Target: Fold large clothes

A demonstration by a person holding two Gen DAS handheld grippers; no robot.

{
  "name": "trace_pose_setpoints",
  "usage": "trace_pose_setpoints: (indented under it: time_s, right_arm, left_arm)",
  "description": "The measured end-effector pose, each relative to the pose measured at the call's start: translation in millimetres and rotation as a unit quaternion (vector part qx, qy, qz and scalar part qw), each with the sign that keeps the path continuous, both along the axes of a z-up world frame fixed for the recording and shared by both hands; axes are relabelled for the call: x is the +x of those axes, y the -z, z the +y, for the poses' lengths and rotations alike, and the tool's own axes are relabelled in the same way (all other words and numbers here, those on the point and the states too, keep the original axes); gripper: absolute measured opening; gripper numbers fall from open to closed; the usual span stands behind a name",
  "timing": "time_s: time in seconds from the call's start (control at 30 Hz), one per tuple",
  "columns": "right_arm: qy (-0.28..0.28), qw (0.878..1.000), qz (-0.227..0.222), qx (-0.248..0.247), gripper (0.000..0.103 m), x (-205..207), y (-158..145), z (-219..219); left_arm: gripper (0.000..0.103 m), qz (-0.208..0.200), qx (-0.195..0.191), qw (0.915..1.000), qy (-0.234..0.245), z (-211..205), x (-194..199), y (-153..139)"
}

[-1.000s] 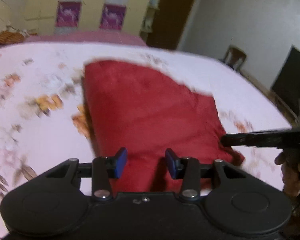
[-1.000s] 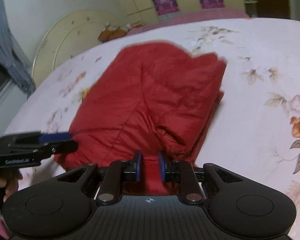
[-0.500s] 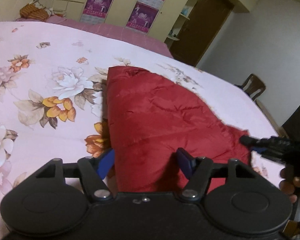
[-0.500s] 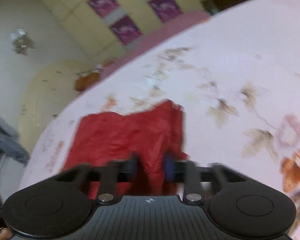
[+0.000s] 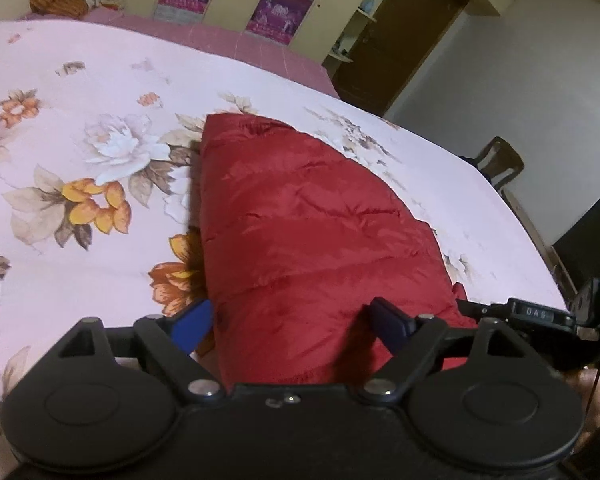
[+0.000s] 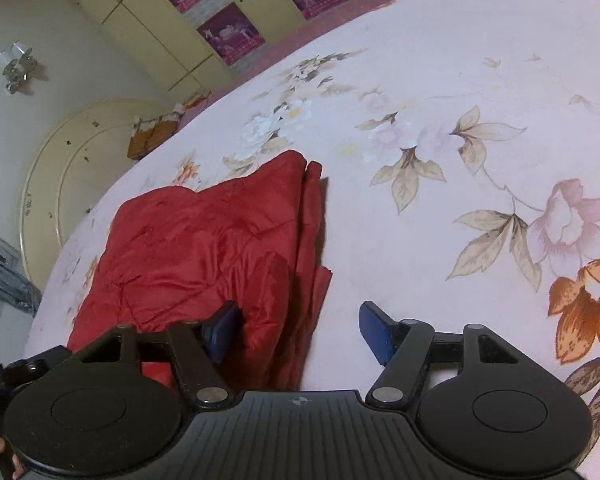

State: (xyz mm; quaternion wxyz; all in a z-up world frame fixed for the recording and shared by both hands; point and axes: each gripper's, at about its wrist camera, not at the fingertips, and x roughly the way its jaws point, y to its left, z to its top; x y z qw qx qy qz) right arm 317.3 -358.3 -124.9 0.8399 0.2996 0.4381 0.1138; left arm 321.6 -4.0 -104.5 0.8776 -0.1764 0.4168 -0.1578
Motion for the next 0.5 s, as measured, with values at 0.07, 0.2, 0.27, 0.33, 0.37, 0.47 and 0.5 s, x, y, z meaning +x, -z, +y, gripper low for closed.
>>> trace_pose_setpoints:
  time_s: [0.07,0.2,0.27,0.33,0.37,0.47,0.5]
  right_arm:
    - [0.002,0.999,0.013,0.035,0.064,7.4,-1.9,-6.3]
    - [-0.016,0.999,0.033,0.024,0.064,19.5,1.0,3.1]
    - [-0.022,0.998,0.046,0.033,0.063,26.0,-0.6,4.1]
    - [-0.032,0.997,0.050,0.057,0.055,28.8,3.4,5.2]
    - [-0.035,0.996,0.050,0.065,0.051,29.9,8.4,6.1]
    - [-0.042,0.996,0.030,0.071,0.044,29.5,13.1,5.5]
    - [-0.045,0.996,0.029,0.074,0.031,27.3,12.7,4.2]
  left_arm:
    - [0.082,0.006,-0.014,0.9999,-0.003,2.6,5.7,2.1]
    - [0.084,0.035,-0.016,0.9993,-0.005,4.0,17.3,11.8]
    - [0.084,0.048,-0.017,0.9987,-0.006,3.8,20.6,16.8]
    - [0.083,0.056,-0.033,0.9978,-0.012,5.0,23.0,22.1]
    - [0.080,0.059,-0.039,0.9974,-0.014,6.5,23.7,24.1]
    - [0.070,0.057,-0.024,0.9979,-0.019,-0.9,24.5,21.9]
    - [0.068,0.050,-0.001,0.9986,-0.015,-8.8,23.1,16.4]
